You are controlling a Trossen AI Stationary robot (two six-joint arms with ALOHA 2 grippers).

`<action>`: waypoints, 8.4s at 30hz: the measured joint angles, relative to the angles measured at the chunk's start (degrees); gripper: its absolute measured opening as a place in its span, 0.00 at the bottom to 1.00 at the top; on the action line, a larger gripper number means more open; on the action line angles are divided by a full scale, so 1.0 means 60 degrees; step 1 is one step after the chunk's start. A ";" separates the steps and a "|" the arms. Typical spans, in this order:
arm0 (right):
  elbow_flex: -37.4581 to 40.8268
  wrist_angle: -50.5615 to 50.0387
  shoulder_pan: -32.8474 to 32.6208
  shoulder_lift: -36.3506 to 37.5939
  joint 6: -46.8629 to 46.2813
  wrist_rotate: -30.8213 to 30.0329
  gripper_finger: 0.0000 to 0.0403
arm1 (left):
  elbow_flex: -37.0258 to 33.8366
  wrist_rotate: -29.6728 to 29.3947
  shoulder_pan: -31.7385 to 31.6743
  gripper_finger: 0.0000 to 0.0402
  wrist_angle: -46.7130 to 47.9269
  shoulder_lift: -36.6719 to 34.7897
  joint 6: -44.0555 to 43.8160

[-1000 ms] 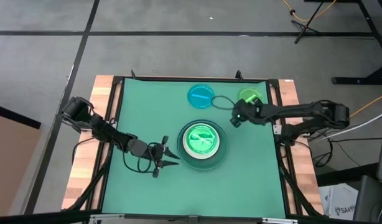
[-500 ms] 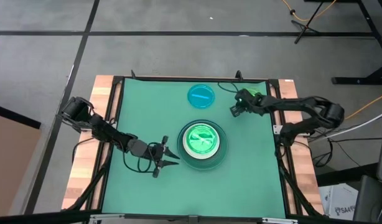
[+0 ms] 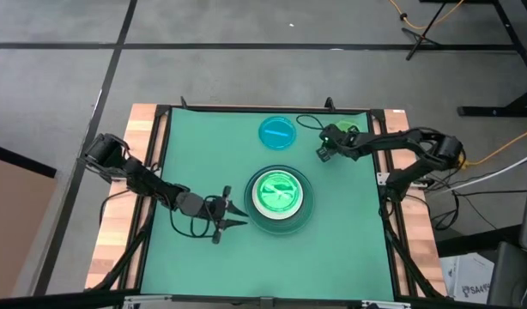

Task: Stack plastic plates
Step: Stack the green transparent plate on top of the green transparent plate, then stack the blue transparent plate on top of the green transparent plate

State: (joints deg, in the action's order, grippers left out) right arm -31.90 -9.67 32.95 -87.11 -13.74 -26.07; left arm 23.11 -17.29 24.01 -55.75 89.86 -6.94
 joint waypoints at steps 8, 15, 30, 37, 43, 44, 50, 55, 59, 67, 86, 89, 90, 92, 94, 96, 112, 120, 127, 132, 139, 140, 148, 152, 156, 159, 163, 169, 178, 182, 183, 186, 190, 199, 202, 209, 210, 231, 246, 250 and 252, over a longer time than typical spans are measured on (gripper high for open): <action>-0.0011 0.0084 -0.0015 -0.0332 0.0118 0.0022 0.09 | 0.0000 -0.0358 0.0000 0.24 0.0054 0.0000 -0.0011; 0.0040 0.0431 -0.0552 -0.0191 0.0397 -0.0268 0.02 | 0.0000 -0.0551 0.0000 0.24 0.0051 0.0000 -0.0033; -0.0019 0.0438 -0.3953 0.2219 0.0355 -0.0203 0.00 | 0.0004 -0.0459 0.0000 0.24 0.0029 0.0000 -0.0100; -0.0032 0.0687 -0.5536 0.2535 0.0452 -0.0187 0.00 | 0.0004 -0.0460 0.0000 0.24 0.0040 0.0000 -0.0104; -0.0311 0.1705 -0.6857 0.2539 0.0955 0.0003 0.00 | 0.0004 -0.0460 0.0000 0.24 0.0041 0.0000 -0.0081; -0.0334 0.1976 -0.7045 0.2539 0.1089 0.0109 0.00 | 0.0004 -0.0460 0.0000 0.24 0.0040 0.0000 -0.0080; -0.0346 0.3871 -0.7826 0.2091 0.1673 0.1174 0.00 | 0.0004 -0.0460 0.0000 0.24 0.0063 0.0000 -0.0073; -0.0346 0.4513 -0.8238 0.1649 0.1965 0.1288 0.00 | 0.0004 -0.0460 0.0001 0.24 0.0069 0.0000 -0.0029; -0.0350 0.4539 -0.8459 0.1226 0.2237 0.1423 0.00 | 0.0004 -0.0460 0.0000 0.24 0.0069 0.0000 -0.0029; -0.0547 0.5139 -0.8630 0.0370 0.3343 0.1713 0.00 | 0.0004 -0.0464 0.0000 0.24 0.0062 0.0000 -0.0029; -0.0823 0.4792 -0.8597 -0.0470 0.1785 0.1028 0.13 | 0.0004 -0.0267 -0.0018 0.24 -0.0058 0.0000 -0.0004; -0.0823 0.4827 -0.8612 -0.0470 0.1782 0.1025 0.23 | 0.0004 -0.0264 -0.0018 0.24 -0.0064 0.0000 -0.0011; -0.0823 0.4877 -0.8612 -0.0465 0.1782 0.1025 0.26 | 0.0004 -0.0264 -0.0018 0.24 -0.0074 0.0000 -0.0013; -0.0860 0.4894 -0.8623 -0.0388 0.1777 0.1037 0.32 | 0.0004 -0.0256 -0.0018 0.24 -0.0078 0.0000 -0.0073; -0.1009 0.4761 -0.8623 -0.0238 0.1684 0.1343 0.36 | 0.0004 -0.0249 -0.0018 0.24 -0.0077 0.0000 -0.0087; -0.1175 0.4632 -0.8623 -0.0034 0.1522 0.1789 0.39 | 0.0004 -0.0238 -0.0018 0.24 -0.0083 0.0000 -0.0240; -0.1311 0.3008 -0.7819 0.0995 0.0377 -0.0707 0.42 | 0.0033 -0.0202 -0.0622 0.24 0.0197 0.0000 -0.1290; -0.1303 0.2407 -0.5408 0.0846 -0.0812 -0.0679 0.42 | 0.0033 -0.0356 -0.0645 0.24 0.0208 0.0000 -0.1253; -0.1300 0.2673 -0.3057 0.0240 -0.2283 0.0114 0.42 | 0.0036 -0.0355 -0.0645 0.24 0.0213 0.0000 -0.1249; -0.1300 0.2986 -0.1696 -0.0587 -0.3154 0.1462 0.42 | 0.0036 -0.0431 -0.0645 0.24 0.0226 0.0000 -0.1016; -0.1891 0.3147 -0.0379 -0.1494 -0.3492 0.3002 0.42 | 0.0036 -0.0439 -0.0645 0.24 0.0244 0.0000 -0.0998; -0.2150 0.2920 -0.0248 -0.1641 -0.3484 0.3202 0.42 | 0.0040 -0.0444 -0.0645 0.24 0.0248 0.0000 -0.0998; -0.4405 0.0652 0.0413 -0.3103 -0.2949 0.3774 0.42 | 0.0040 -0.0442 -0.0641 0.24 0.0510 0.0000 -0.0998; -0.5255 0.0045 0.0539 -0.3777 -0.2917 0.4120 0.42 | 0.0040 -0.0442 -0.0638 0.24 0.0665 0.0000 -0.0998; -0.6027 -0.0607 0.0533 -0.4351 -0.2906 0.4451 0.41 | 0.0040 -0.0442 -0.0638 0.24 0.0714 0.0000 -0.0997; -0.6540 -0.1360 0.0521 -0.4647 -0.2656 0.4350 0.37 | 0.0040 -0.0444 -0.0645 0.24 0.0718 0.0000 -0.0984; -0.6732 -0.1643 0.0521 -0.4775 -0.2414 0.4340 0.27 | 0.0040 -0.0458 -0.0641 0.24 0.0732 0.0000 -0.0977; -0.6725 -0.1653 0.0513 -0.4786 -0.2052 0.4037 0.07 | 0.0040 -0.0464 -0.0641 0.24 0.0732 0.0000 -0.0776; -0.6712 -0.1678 0.0493 -0.4689 -0.1650 0.4063 0.01 | 0.0040 -0.0464 -0.0645 0.24 0.0729 0.0000 -0.0776; -0.6667 -0.1982 0.0366 -0.4316 -0.1545 0.4086 0.01 | 0.0040 -0.0466 -0.0641 0.24 0.0729 0.0000 -0.0780; -0.6666 -0.2015 0.0327 -0.4182 -0.1467 0.4076 0.00 | 0.0040 -0.0464 -0.0641 0.24 0.0724 0.0000 -0.0780; -0.6480 -0.1940 0.0135 -0.3573 -0.1208 0.3999 0.00 | 0.0040 -0.0464 -0.0634 0.24 0.0721 0.0000 -0.0801; -0.5995 -0.1998 -0.0169 -0.2681 -0.1010 0.3983 0.00 | 0.0040 -0.0418 -0.0634 0.24 0.0721 0.0000 -0.0823; -0.4582 -0.1947 -0.1101 -0.0219 -0.1115 0.4268 0.00 | 0.0040 -0.0406 -0.0634 0.24 0.0718 0.0000 -0.0823; -0.4322 -0.1901 -0.1506 0.0400 -0.1206 0.4194 0.00 | 0.0040 -0.0438 -0.0634 0.24 0.0714 0.0000 -0.0826; -0.4262 -0.1840 -0.1975 0.1144 -0.1349 0.3715 0.00 | 0.0040 -0.0453 -0.0634 0.24 0.0707 0.0000 -0.0832; -0.4262 -0.1842 -0.2017 0.1178 -0.1353 0.3560 0.00 | 0.0040 -0.0453 -0.0632 0.24 0.0707 0.0000 -0.0833; -0.3671 -0.1654 -0.3281 0.1105 -0.1700 0.4853 0.00 | 0.0040 -0.0170 -0.0598 0.24 0.0710 0.0000 -0.0809; -0.2849 0.0267 -0.3800 -0.0245 -0.2389 0.4609 0.00 | 0.0040 -0.0165 -0.0561 0.24 0.0566 0.0000 -0.0780; -0.2849 0.0150 -0.3802 -0.0399 -0.2387 0.4904 0.00 | 0.0040 -0.0167 -0.0561 0.24 0.0572 0.0000 -0.0780; -0.2849 -0.0034 -0.3816 -0.0431 -0.2390 0.5041 0.00 | 0.0040 -0.0169 -0.0561 0.24 0.0576 0.0000 -0.0780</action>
State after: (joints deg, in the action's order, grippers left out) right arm -48.99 -9.87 10.06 -89.70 -28.08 4.17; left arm 23.35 -18.31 20.64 -52.29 89.86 -11.62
